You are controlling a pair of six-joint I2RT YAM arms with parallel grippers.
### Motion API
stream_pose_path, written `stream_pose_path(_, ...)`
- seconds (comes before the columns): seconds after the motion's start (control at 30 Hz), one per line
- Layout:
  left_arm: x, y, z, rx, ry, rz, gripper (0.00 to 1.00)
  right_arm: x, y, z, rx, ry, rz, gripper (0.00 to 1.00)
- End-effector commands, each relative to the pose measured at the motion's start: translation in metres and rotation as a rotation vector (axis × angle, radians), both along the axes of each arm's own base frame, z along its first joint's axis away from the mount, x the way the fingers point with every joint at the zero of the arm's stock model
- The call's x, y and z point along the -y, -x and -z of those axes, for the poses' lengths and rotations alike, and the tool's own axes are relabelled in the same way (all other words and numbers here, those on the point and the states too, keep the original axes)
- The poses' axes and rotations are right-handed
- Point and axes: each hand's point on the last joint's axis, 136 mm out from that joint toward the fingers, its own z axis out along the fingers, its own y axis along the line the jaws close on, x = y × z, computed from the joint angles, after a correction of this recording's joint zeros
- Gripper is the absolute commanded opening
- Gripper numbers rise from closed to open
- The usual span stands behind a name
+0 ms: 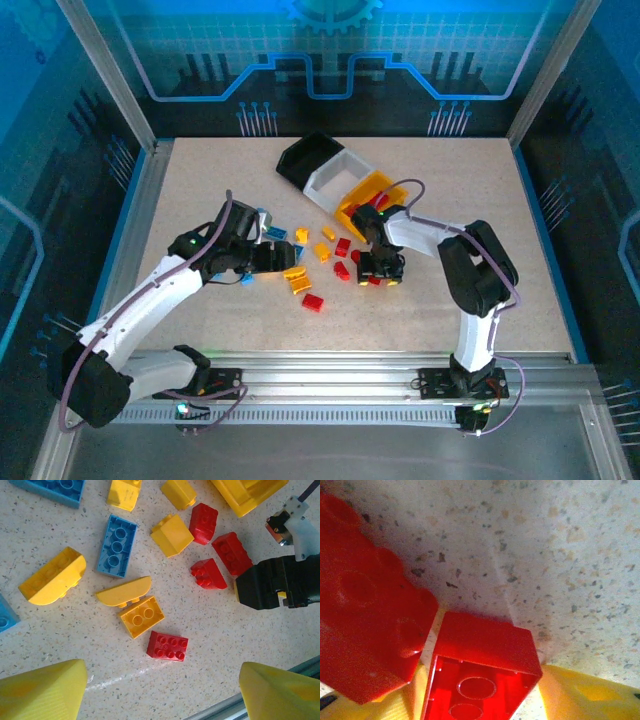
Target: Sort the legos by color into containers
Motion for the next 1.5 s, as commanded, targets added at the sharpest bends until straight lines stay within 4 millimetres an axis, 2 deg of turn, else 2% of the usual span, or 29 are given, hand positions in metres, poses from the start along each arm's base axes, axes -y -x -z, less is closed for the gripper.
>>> stream_pose_path(0.0,0.000,0.003,-0.003,-0.007,0.030,-0.014,0.80,0.011,-0.001,0.000,-0.004,0.021,0.014,0.63)
stream_pose_path(0.2,-0.001,0.006,-0.004,-0.007,0.034,-0.014,0.80,0.010,-0.016,0.001,0.014,-0.008,0.014,0.57)
stream_pose_path(0.47,-0.001,0.005,-0.004,-0.005,0.039,-0.017,0.80,0.014,-0.016,0.002,0.012,-0.010,-0.002,0.41)
stream_pose_path(0.73,0.003,0.002,-0.001,-0.011,0.058,-0.022,0.80,0.016,-0.022,-0.008,0.050,-0.010,-0.046,0.33)
stream_pose_path(1.03,0.005,-0.001,0.002,-0.015,0.066,-0.030,0.81,0.025,-0.022,-0.027,0.107,-0.027,-0.022,0.29)
stream_pose_path(1.13,0.007,-0.004,0.003,-0.022,0.074,-0.029,0.81,0.030,-0.022,-0.041,0.126,-0.040,0.002,0.29)
stream_pose_path(1.23,0.010,-0.005,0.008,-0.037,0.073,-0.022,0.81,0.029,-0.028,-0.069,0.180,-0.069,0.009,0.29)
stream_pose_path(1.37,0.013,-0.005,0.018,-0.063,0.075,-0.006,0.82,0.020,-0.052,-0.108,0.250,-0.130,0.005,0.29)
stream_pose_path(1.47,0.015,-0.003,0.025,-0.087,0.072,0.013,0.87,0.011,-0.077,-0.124,0.285,-0.183,0.016,0.30)
